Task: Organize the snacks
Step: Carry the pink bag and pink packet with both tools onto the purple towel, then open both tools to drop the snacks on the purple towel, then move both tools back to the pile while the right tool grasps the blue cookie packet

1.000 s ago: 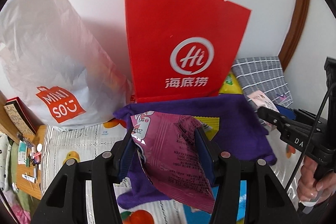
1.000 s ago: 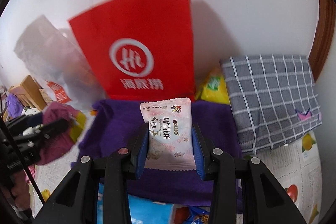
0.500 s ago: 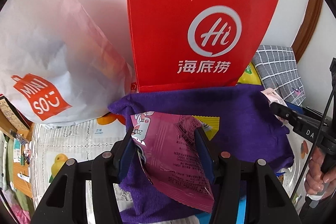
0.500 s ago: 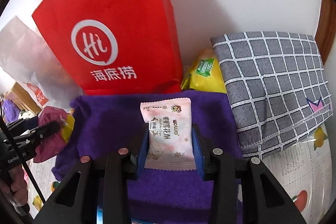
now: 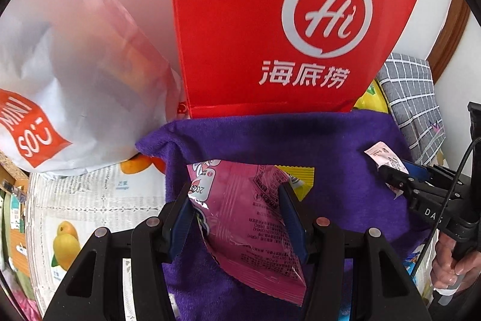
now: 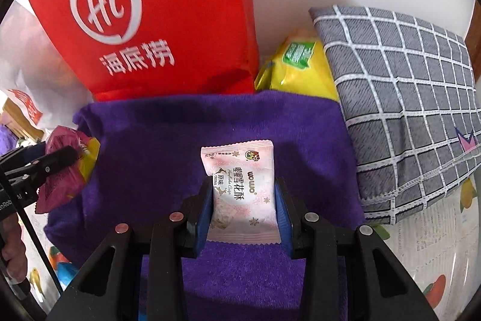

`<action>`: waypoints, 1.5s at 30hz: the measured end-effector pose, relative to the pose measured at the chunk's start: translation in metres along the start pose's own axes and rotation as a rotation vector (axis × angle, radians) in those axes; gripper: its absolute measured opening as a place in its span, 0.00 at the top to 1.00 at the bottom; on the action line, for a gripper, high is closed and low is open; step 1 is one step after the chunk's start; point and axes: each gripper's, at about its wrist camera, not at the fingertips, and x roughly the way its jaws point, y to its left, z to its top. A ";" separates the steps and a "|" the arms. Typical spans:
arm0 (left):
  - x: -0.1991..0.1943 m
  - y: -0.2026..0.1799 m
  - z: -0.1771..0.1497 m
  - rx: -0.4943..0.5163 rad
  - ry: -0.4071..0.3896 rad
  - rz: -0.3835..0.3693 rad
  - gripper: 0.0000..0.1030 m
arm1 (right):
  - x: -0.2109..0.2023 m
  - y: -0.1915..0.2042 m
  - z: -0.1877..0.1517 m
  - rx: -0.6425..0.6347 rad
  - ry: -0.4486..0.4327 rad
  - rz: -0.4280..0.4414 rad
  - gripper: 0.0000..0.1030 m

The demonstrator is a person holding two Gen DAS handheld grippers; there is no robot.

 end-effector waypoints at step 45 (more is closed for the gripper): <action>-0.140 0.000 -0.085 -0.050 -0.112 -0.017 0.23 | -0.127 -0.019 -0.092 0.011 -0.116 -0.030 0.26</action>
